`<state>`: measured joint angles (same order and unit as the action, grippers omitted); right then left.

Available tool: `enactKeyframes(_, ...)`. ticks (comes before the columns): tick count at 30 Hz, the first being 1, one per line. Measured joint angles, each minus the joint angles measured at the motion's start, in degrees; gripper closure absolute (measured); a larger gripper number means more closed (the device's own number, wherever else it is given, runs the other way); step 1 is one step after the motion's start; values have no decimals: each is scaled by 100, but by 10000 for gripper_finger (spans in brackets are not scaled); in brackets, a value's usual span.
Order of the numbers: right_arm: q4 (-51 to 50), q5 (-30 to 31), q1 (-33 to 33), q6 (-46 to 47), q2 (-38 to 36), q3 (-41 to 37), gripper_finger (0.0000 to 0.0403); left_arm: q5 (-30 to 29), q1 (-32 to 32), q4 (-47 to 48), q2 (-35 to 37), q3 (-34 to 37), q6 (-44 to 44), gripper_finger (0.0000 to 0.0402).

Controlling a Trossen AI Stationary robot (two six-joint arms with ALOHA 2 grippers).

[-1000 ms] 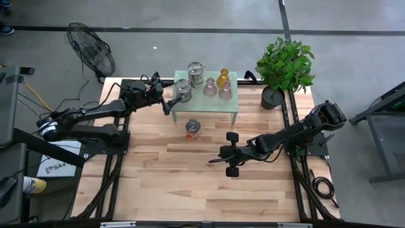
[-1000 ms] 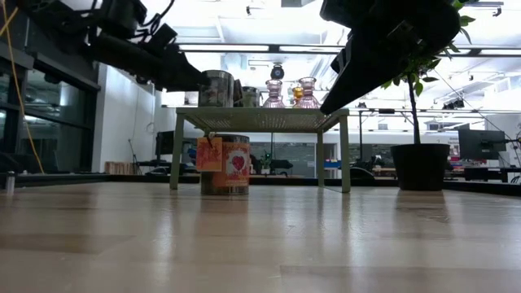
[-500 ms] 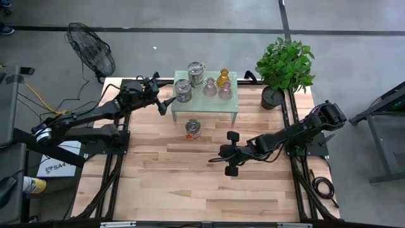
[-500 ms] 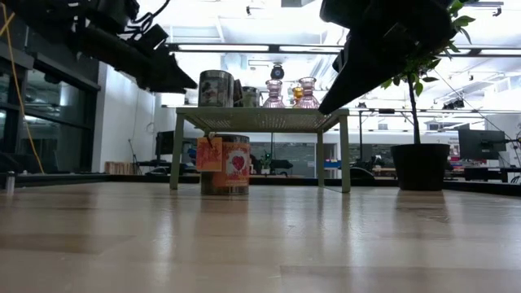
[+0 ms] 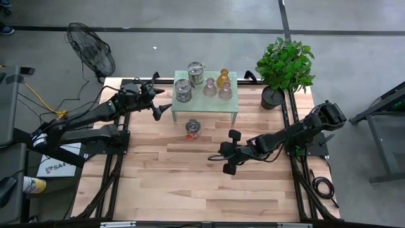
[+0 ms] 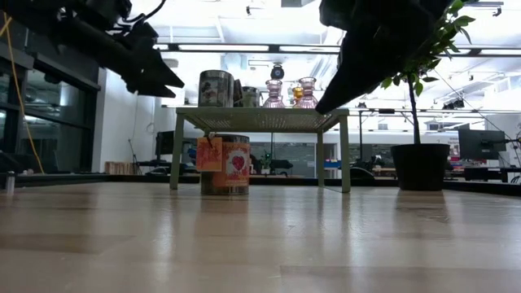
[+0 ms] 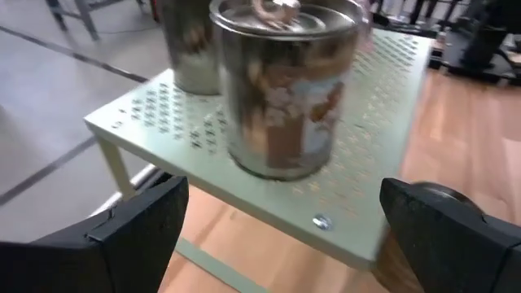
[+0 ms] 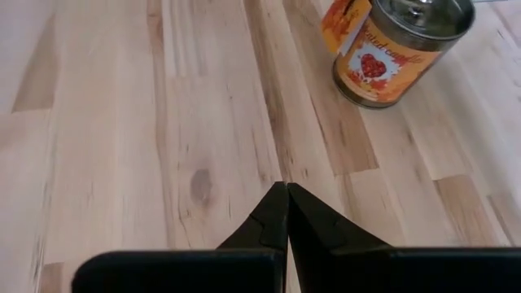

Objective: Pick & Place candle stick holders
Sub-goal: Put the orange scented candle on the shelf

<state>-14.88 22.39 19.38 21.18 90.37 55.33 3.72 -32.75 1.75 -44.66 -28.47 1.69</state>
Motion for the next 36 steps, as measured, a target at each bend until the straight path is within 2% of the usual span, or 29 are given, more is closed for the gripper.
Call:
enactKeyframes(4,-8,205,0,233,81,0,393,-126,305,137,75,0,4,2)
enactKeyframes(7,-19,282,0,432,288,0,370,-287,595,152,74,0,70,2)
enactKeyframes(15,192,644,16,1017,725,0,250,-490,1234,473,74,0,63,2)
enactKeyframes(20,442,920,15,1120,1023,0,178,-849,1562,722,74,0,-47,2)
enactKeyframes(26,715,1646,15,1348,1524,0,147,-1128,1826,983,226,4,-152,2)
enactKeyframes(28,888,1787,15,1386,1683,0,147,-994,1876,1113,373,7,-64,2)
enactKeyframes(31,1280,1918,-28,1270,1893,0,146,-477,1903,1242,687,85,104,2)
enactKeyframes(36,2070,1958,-65,791,2124,-138,146,174,1894,1003,1661,793,-152,2)
